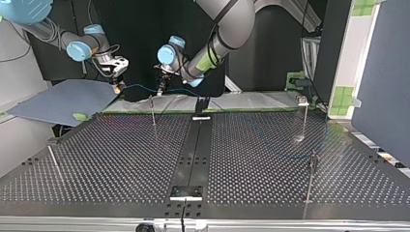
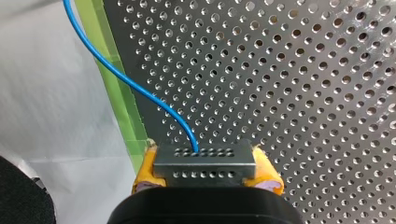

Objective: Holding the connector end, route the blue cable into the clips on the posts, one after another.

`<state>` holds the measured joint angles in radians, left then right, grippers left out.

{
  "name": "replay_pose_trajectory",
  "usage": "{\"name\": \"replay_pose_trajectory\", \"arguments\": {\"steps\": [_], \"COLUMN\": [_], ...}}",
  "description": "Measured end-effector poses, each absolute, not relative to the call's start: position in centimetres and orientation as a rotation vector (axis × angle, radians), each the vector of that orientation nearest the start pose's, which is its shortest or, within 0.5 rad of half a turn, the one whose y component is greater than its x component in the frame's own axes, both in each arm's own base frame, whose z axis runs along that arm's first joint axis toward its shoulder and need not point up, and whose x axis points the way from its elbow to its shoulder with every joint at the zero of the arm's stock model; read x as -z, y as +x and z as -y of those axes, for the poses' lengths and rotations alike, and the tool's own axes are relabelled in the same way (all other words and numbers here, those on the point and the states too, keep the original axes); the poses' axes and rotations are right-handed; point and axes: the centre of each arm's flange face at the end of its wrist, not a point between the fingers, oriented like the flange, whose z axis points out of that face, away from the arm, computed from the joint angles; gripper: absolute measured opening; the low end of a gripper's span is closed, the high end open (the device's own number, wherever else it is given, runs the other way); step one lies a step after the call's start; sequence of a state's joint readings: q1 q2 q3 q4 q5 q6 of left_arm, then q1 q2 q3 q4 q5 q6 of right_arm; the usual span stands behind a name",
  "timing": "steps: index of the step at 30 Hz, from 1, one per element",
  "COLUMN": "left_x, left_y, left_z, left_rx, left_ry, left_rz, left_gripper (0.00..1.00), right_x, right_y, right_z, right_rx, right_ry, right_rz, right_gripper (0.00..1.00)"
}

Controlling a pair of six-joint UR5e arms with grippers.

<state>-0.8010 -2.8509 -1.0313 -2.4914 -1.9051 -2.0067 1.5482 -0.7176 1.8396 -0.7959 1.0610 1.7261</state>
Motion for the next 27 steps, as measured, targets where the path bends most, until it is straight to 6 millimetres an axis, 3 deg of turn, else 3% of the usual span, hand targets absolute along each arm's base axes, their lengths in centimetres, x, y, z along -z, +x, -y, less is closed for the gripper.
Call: {"name": "replay_pose_trajectory", "arguments": {"steps": [16,27], "left_x": [8.7,7.7], "left_y": [47.1,48.1], "left_z": [63.6,64.2], "left_rx": [0.729,0.762], "left_ry": [0.072,0.059], "left_rz": [-1.703,-1.689], "left_gripper": [0.0,0.0], "right_x": [2.3,2.1], "right_y": [17.6,17.7], "right_z": [56.3,56.6], "right_rx": [2.111,2.115], "right_ry": [-2.299,-2.298], "right_rz": [-1.785,-1.775], "right_gripper": [0.0,0.0]}}
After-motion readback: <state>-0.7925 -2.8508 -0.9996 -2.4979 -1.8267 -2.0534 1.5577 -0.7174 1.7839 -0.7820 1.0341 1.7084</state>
